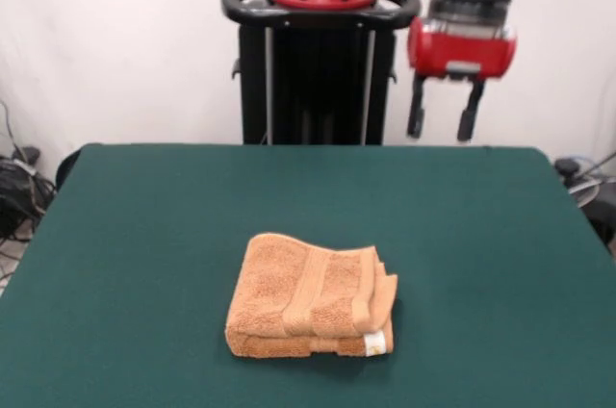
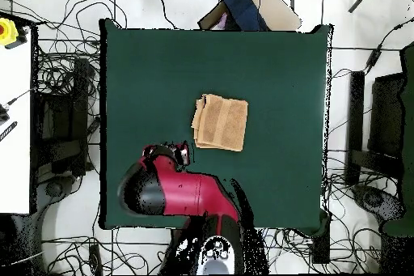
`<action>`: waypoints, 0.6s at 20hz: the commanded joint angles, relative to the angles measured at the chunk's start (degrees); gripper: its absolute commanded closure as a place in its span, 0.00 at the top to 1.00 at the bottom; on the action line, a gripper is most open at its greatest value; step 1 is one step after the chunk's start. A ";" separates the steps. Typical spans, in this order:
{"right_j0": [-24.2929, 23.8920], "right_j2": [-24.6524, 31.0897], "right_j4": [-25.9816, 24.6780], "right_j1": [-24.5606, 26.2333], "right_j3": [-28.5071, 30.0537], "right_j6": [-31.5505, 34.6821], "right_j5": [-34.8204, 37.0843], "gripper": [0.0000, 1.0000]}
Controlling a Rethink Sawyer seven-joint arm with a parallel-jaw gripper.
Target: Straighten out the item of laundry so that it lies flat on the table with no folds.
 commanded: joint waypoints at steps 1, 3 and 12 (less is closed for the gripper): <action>0.36 -3.72 3.77 13.70 -5.03 15.89 -12.19 1.00; 0.17 -3.57 4.67 15.68 -5.58 15.29 -14.19 1.00; 0.09 -2.35 8.74 23.10 -7.61 14.43 -26.45 1.00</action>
